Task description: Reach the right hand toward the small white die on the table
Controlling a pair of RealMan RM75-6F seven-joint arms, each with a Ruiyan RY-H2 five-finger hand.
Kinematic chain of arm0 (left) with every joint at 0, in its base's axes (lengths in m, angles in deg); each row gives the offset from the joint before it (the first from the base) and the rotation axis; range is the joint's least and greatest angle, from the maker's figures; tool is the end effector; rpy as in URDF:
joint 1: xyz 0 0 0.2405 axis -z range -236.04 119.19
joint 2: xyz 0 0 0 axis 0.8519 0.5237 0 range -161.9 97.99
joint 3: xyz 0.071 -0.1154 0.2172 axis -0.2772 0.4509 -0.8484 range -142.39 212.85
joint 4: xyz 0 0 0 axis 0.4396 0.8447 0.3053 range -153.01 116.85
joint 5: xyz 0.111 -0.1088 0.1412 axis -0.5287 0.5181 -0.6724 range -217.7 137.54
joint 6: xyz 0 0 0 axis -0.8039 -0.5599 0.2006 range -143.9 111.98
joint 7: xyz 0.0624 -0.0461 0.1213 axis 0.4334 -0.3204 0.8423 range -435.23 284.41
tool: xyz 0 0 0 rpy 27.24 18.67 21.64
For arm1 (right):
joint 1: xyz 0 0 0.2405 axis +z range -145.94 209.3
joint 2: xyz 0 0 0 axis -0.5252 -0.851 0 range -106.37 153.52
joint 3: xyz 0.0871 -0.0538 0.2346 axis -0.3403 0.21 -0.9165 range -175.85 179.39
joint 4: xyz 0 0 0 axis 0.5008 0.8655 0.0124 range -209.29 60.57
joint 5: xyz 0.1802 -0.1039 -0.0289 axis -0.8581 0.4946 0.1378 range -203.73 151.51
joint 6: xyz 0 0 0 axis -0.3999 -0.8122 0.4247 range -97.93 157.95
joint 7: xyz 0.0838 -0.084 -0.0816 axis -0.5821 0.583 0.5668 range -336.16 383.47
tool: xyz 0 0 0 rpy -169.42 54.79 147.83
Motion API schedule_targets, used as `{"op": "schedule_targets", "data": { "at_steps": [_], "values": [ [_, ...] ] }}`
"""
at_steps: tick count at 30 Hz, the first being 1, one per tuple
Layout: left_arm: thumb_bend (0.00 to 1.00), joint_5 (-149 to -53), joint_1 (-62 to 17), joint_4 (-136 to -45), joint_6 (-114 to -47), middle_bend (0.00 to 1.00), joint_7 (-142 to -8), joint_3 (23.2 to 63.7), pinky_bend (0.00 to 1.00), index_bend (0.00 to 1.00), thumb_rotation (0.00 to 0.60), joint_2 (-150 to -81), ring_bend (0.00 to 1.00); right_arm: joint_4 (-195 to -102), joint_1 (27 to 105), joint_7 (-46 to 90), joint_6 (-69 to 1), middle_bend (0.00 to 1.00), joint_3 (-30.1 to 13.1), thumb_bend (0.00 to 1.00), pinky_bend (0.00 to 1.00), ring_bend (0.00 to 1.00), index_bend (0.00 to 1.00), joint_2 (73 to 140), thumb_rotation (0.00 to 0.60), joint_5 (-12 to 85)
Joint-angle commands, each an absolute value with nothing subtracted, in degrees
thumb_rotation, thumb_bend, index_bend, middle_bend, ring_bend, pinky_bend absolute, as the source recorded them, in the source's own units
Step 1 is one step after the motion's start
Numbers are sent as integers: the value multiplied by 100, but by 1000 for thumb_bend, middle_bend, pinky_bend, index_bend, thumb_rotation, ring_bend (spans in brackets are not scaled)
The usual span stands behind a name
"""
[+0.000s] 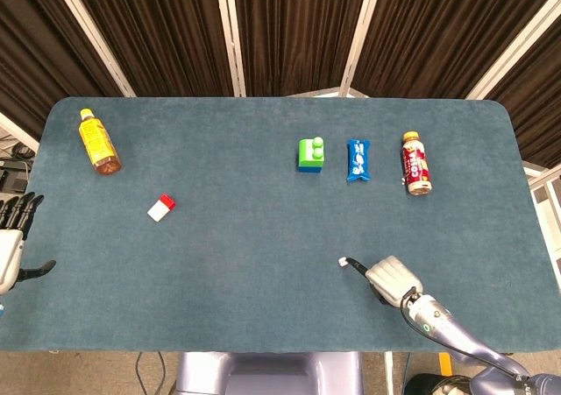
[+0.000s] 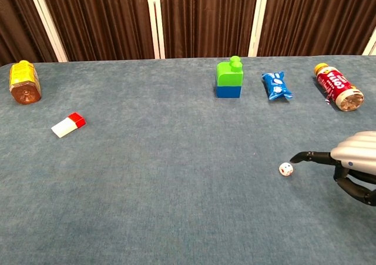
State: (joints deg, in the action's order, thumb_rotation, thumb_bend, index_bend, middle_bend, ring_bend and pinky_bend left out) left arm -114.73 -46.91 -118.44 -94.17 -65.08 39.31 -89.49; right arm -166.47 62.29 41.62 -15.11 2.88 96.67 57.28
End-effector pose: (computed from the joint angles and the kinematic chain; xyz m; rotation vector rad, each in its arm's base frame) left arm -0.2979 0.2167 0.1788 -1.4028 -0.8787 -0.7326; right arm -0.2408 -0.2533 0.0148 2.2160 -0.8510 0.5354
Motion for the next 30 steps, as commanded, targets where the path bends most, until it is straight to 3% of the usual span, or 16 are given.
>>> {"op": "schedule_targets", "data": {
  "at_steps": [1,16,30],
  "values": [
    [0,-11482,-4694,-11854,-9408,0,-6514,3932,0,0,600,-8945,0,-16619,6248,4172,-1512,760,304,759,1000,789,0,9693,600,5698],
    [0,-11424,-4684,-11820,-9303,0,-6537,3960,0,0,600,-8952,0,-16645,6342,4402,-1489,760,441,760,1000,789,0,9802,600,5543],
    [0,-11461,-4699,-11848,-9303,0,-6515,3957,0,0,600,-8957,0,-17220,6257,4597,-1912,762,791,759,1000,789,0,9606,600,6226]
  ]
}}
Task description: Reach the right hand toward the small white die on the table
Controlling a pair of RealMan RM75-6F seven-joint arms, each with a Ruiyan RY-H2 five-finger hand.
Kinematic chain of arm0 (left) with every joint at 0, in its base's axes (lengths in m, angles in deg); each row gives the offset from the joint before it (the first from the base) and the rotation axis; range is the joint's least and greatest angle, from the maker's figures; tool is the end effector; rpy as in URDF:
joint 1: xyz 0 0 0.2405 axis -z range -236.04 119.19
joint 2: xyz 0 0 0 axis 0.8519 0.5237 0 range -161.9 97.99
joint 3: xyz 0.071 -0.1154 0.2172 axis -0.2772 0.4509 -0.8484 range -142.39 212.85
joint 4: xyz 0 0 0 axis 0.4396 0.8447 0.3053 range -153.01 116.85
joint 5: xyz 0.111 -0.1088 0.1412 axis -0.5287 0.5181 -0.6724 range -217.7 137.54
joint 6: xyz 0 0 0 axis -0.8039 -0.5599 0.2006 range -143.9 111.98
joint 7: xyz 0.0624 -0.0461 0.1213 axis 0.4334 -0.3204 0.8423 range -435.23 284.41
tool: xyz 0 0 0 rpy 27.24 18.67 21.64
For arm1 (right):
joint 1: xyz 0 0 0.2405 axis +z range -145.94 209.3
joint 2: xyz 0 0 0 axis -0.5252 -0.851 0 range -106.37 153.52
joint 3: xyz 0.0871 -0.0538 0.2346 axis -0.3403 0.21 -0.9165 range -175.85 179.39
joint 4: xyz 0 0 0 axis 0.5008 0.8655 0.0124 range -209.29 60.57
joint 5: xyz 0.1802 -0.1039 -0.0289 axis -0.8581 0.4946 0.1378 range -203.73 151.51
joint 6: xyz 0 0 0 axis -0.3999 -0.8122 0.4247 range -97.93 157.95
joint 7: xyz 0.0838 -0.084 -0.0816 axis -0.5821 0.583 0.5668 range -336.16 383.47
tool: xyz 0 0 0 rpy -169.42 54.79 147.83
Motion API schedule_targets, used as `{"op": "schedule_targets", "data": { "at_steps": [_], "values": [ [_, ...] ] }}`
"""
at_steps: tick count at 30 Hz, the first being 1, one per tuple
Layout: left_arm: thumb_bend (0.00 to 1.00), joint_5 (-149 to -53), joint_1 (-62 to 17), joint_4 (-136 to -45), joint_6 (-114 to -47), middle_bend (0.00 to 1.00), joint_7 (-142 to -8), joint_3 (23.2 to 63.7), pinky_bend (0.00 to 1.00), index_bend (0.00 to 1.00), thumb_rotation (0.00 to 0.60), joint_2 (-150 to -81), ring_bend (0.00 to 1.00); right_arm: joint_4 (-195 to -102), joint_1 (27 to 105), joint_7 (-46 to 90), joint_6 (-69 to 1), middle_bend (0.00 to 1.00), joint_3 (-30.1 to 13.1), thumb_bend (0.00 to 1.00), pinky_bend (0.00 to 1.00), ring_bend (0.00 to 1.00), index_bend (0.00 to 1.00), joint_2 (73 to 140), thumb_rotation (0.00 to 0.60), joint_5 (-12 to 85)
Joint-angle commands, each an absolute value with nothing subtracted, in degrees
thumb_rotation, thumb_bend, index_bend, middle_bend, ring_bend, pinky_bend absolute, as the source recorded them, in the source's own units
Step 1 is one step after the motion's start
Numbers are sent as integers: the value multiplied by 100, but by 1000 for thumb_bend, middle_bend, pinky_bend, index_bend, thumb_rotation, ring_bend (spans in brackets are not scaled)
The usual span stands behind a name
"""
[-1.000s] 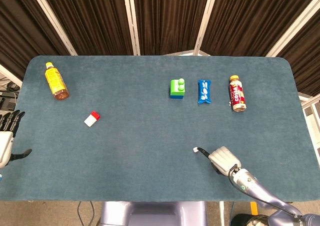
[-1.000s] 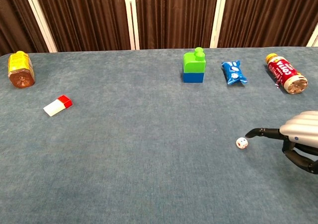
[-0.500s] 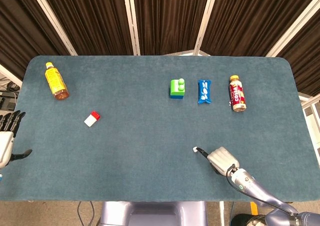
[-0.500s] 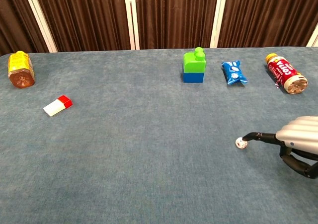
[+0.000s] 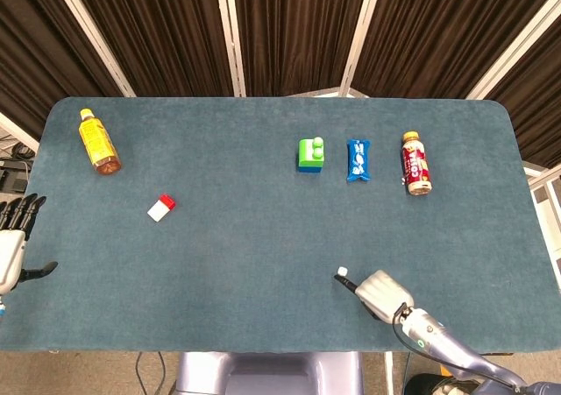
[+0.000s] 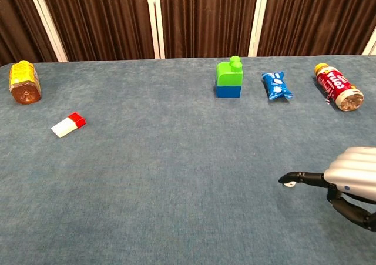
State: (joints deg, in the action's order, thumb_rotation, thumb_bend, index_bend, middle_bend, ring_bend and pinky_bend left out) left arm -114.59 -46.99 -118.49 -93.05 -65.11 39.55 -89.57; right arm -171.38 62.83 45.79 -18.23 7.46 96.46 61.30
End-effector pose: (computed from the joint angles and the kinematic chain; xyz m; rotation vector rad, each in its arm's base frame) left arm -0.2987 0.2169 0.1763 -1.4099 -0.8947 -0.7253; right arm -0.2219 -0.2237 0.0067 2.3303 -0.7555 0.5692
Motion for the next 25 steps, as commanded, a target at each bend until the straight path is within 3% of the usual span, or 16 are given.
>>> {"op": "schedule_targets", "data": {
  "at_steps": [1,7,10,13,15,18,20,22,25],
  "values": [
    [0,-11461,-4701,-11848,-9304,0,-6517,3959,0,0,600,-8955,0,-17244,6252,4581,-1950,762,800,758,1000,789,0,9591,600,6270],
    [0,-11513,-4724,-11820,-9324,0,-6603,3953,0,0,600,-8948,0,-17381,6042,4324,-2753,762,819,738,1000,789,0,9341,600,6822],
    [0,-11567,-4766,-11783,-9373,0,-6682,3932,0,0,600,-8949,0,-17378,5827,4096,-3375,743,848,645,942,776,0,9160,600,7150],
    [0,-11632,-4876,-11694,-9566,0,-6590,3887,0,0,600,-9037,0,-17359,5534,3827,-4108,610,838,352,669,631,0,8963,600,7373],
    [0,-11708,-4960,-11644,-9745,0,-6398,3842,0,0,600,-9136,0,-17364,5353,3710,-4490,428,809,109,375,394,0,8876,600,7413],
    [0,-11834,-5080,-11675,-9966,0,-6402,3802,0,0,600,-9194,0,-17327,5063,3638,-5031,173,722,0,58,80,0,8802,600,7366],
    [0,-11963,-5148,-11668,-10109,0,-6488,3783,0,0,600,-9195,0,-17283,4867,3609,-5325,63,671,0,1,5,0,8790,600,7279],
    [0,-12088,-5198,-11619,-10222,0,-6591,3766,0,0,600,-9211,0,-17219,4713,3555,-5547,9,620,0,0,0,0,8787,600,7180],
    [0,-12223,-5246,-11532,-10289,0,-6768,3728,0,0,600,-9217,0,-17107,4506,3463,-5797,0,553,0,0,0,0,8785,600,6995]
  ]
}}
